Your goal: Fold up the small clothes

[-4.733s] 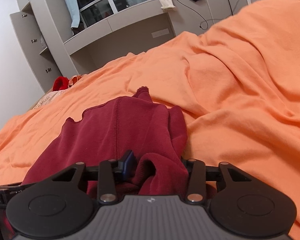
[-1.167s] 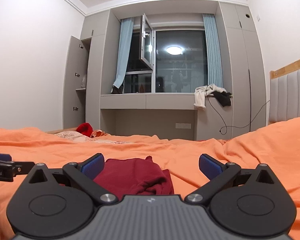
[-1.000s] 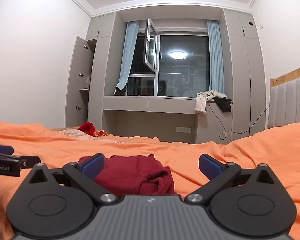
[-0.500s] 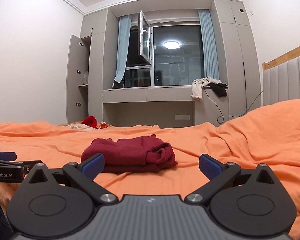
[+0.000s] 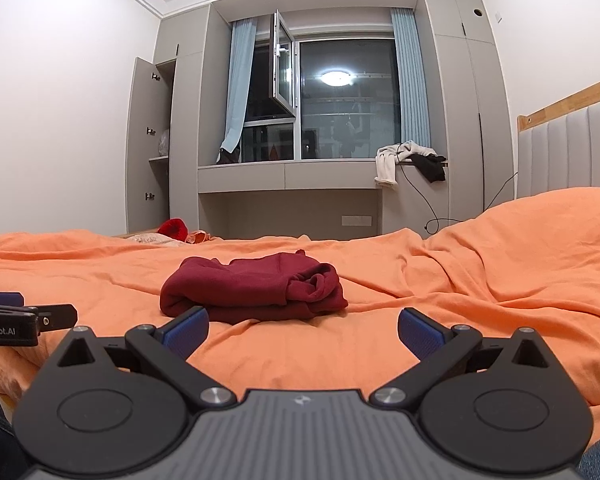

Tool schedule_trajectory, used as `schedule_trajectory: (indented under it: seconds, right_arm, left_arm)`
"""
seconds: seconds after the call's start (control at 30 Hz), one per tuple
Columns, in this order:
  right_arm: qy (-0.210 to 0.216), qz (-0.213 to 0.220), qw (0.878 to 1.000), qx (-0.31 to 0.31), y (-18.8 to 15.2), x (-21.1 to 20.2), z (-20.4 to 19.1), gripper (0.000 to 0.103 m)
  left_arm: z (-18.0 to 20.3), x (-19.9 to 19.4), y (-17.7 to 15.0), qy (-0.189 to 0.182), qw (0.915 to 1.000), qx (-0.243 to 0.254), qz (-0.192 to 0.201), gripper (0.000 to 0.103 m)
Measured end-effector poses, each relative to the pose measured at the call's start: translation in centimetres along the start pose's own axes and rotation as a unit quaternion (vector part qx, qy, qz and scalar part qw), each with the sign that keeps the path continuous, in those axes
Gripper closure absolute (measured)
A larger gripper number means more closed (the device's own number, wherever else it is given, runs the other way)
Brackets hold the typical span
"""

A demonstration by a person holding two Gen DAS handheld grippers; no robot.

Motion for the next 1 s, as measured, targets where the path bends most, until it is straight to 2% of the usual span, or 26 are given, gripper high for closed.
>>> schedule_trajectory:
  seconds: [1.0]
  right_arm:
    - [-0.001, -0.003, 1.0, -0.005, 0.0, -0.13, -0.06, 0.0]
  left_arm:
    - [0.09, 0.06, 0.01, -0.001, 1.0, 0.002, -0.002, 0.001]
Point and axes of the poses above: each gripper's, at about its wrist camera, not at the fingertips, and x roughly the way its jaws point, z to its right, y to its top, the point moved 10 cm from there along x, roughly the way its jaws point, and after that the axes turned 9 degrees about -y, right-handed, at the moved point
